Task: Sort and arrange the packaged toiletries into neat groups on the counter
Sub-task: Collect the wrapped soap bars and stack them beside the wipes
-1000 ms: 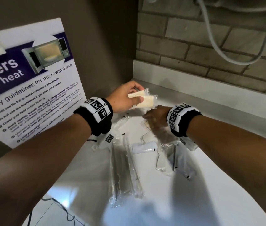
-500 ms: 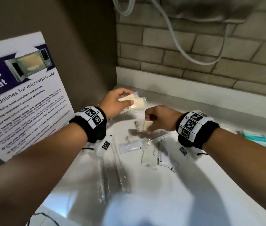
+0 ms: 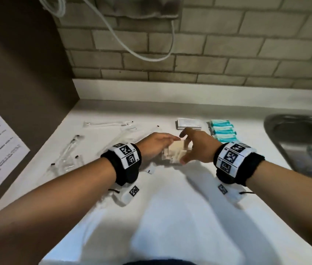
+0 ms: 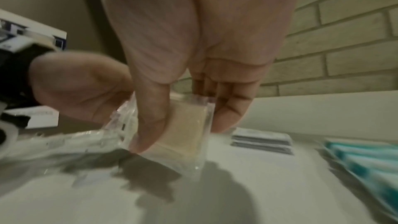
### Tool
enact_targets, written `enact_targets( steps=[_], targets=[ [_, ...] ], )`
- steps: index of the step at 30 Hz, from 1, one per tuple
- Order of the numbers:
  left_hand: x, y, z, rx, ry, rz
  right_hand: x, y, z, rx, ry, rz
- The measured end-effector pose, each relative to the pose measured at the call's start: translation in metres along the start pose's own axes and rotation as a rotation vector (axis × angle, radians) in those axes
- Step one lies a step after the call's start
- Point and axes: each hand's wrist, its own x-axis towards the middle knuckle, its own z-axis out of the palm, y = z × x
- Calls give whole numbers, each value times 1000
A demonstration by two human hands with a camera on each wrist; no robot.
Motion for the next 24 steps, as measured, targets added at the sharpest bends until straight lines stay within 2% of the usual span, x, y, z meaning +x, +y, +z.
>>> enact_targets(
  steps=[2,5,8,11,13,15,19,24],
  targets=[
    [-3,-1,20,-105,-83,-92,-13,8,3,-94,-39,3],
    [-9,-2,46,-8,-185,-125,-28,20,7,-163,-66,22],
    [-11,-10,52,465,-172,3,-36,18,16,-287,-76,14],
    [-17,-9,68,629,-139,23,-46,24,27,-377,-21,-72],
    [-21,-6,74,915,-158,32,-52,30,32,-433,-2,-143],
    [-25,-6,74,1070,-189,2,-57,36,32,-414,-40,-154],
    [-28,-6,75,1034,-217,-54,-62,45,28,-275,-140,-156],
    [-27,-8,87,926,-145,-19,-58,44,31,-41,-98,-135]
  ],
)
